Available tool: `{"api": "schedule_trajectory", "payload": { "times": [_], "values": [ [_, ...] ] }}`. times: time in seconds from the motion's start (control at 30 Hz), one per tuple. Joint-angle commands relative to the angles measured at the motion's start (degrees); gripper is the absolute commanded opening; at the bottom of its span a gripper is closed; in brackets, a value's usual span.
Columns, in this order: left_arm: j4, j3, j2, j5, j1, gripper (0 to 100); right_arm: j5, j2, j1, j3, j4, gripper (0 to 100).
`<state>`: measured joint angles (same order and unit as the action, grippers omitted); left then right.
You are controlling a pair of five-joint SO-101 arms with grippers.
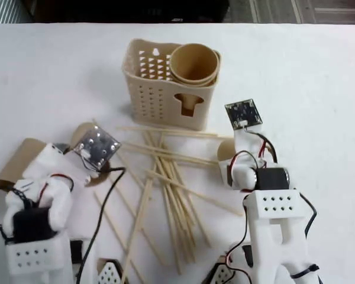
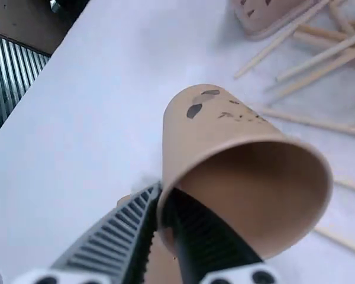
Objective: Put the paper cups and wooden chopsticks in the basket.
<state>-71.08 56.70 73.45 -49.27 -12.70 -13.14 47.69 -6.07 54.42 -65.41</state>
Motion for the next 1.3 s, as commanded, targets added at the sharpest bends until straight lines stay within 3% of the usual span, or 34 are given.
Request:
{"api": "schedule_trajectory", "payload": {
  "times": [0.0,0.2,0.33,0.67,0.97,1.27],
  "values": [
    [-7.8,-12.6,1.0,5.5,4.4,2,-0.6,0.6,0.7,-0.3,0.8,2.0],
    [-9.3,-23.6,-1.0,15.5,10.0,2,-0.6,0.6,0.7,-0.3,0.8,2.0],
    [-9.7,-34.6,-12.8,22.3,13.5,2,-0.5,0.6,0.7,-0.3,0.8,2.0],
    [-18.9,-81.9,-48.1,32.9,24.2,2,-0.6,0.6,0.7,-0.3,0.8,2.0],
    [-23.1,-114.1,-78.0,37.3,28.9,2,-0.6,0.7,0.7,0.5,1.9,2.0],
    [-29.5,-128.1,-93.3,37.3,31.0,2,-0.6,0.7,0.7,2.2,4.7,2.0]
  ]
}}
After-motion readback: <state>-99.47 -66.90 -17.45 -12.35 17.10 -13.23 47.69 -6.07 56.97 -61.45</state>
